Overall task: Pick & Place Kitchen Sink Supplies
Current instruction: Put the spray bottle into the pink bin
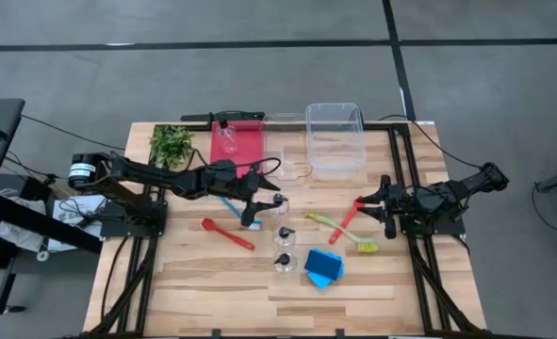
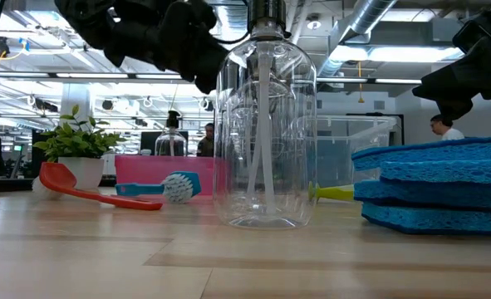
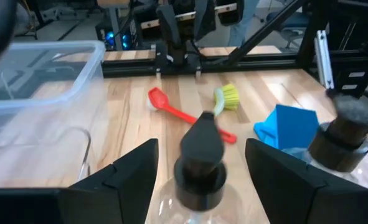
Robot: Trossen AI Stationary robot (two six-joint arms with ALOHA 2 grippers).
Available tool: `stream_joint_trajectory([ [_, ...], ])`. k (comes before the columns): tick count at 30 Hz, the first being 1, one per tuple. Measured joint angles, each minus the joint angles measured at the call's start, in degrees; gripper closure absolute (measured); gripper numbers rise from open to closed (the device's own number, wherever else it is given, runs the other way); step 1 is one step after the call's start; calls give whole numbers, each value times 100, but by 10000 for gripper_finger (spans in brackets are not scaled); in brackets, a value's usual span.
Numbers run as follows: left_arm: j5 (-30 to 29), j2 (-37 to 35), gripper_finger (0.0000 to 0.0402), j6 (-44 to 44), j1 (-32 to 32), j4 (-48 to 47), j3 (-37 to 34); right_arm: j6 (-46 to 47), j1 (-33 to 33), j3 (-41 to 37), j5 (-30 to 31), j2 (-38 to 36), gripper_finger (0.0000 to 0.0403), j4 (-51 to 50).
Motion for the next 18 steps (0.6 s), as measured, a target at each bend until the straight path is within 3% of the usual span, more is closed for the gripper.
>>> stream_joint_trajectory([
  [18,66,258,162,-35,15,462,-51,0,0,2,-2,-2,284,2],
])
